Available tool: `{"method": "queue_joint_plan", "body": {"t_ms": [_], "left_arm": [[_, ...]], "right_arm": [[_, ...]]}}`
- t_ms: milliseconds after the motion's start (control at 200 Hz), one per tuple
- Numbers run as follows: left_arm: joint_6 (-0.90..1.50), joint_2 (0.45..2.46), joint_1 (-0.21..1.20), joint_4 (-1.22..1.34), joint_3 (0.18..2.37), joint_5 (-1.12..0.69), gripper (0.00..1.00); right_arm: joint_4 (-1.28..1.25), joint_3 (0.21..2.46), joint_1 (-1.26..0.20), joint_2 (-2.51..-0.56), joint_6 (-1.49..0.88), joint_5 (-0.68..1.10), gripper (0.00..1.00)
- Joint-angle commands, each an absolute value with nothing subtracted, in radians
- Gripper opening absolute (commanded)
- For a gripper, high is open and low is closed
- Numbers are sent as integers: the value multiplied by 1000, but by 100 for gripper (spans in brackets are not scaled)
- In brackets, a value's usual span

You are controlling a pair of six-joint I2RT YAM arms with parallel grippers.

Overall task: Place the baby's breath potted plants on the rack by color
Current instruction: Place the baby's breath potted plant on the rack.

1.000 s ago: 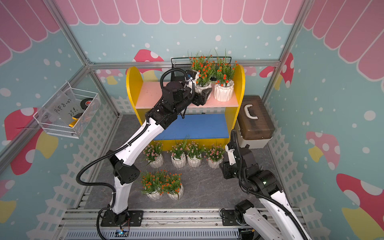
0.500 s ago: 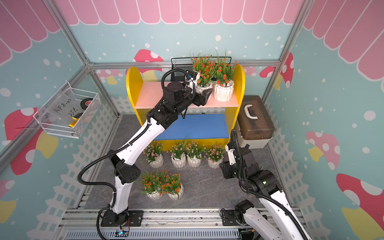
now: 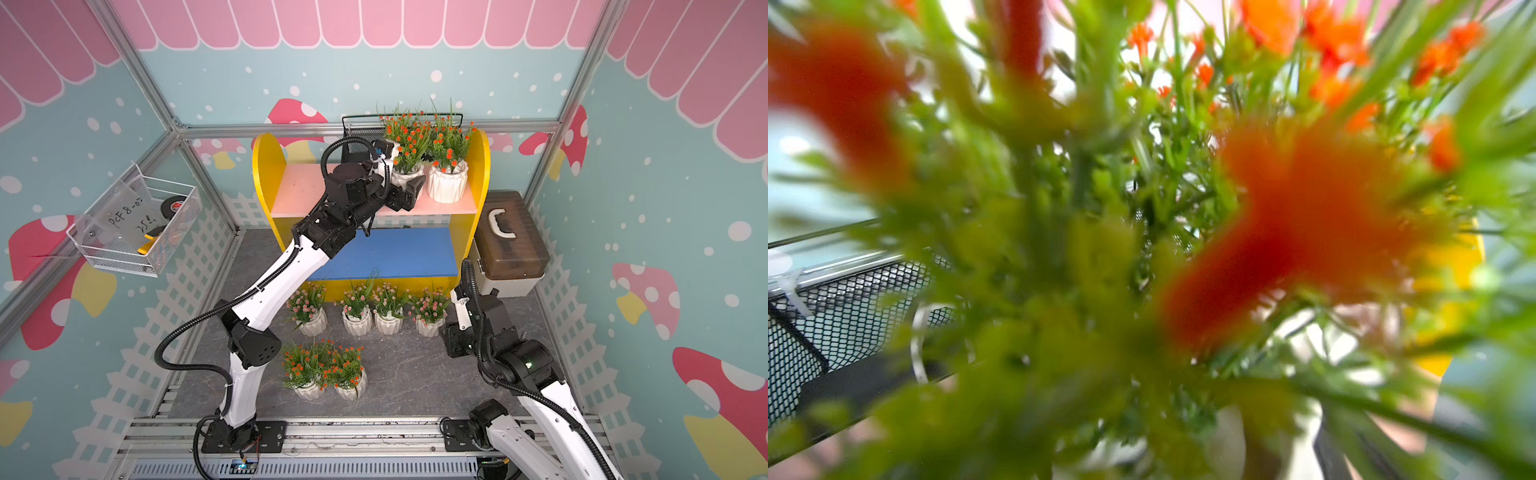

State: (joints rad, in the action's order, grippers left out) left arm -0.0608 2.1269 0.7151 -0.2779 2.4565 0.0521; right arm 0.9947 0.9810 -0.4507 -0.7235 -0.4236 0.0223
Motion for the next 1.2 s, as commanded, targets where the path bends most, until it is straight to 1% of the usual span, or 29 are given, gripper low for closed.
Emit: {"method": "queue_joint_plan", "body": {"t_ms": [0, 125, 255, 445, 670, 855, 1036, 1196], "left_arm": [[-82, 2083, 710, -253, 2458, 53, 99], [-96, 2048, 710, -253, 2414, 50, 99], [-100, 1985, 710, -248, 2322, 48, 99], [-77, 1834, 710, -198, 2105, 39, 99], [-48, 1652, 712, -159, 1883, 52, 99], [-31, 1493, 719, -167, 1693, 3, 99], [-34, 1335, 753, -153, 1475, 34, 99], [-27, 1206, 804, -159, 1287, 132, 99]], "right_arm": [[996, 974, -444, -721, -425, 15, 47], [994, 973, -444, -723, -425, 14, 48], [993, 971, -444, -720, -427, 10, 49], [992, 971, -445, -716, -430, 2, 52], [988, 970, -445, -728, -428, 15, 51], [976, 975, -445, -736, -433, 56, 51], [950, 944, -446, -760, -438, 102, 50], [879, 878, -453, -764, -462, 175, 48]]}}
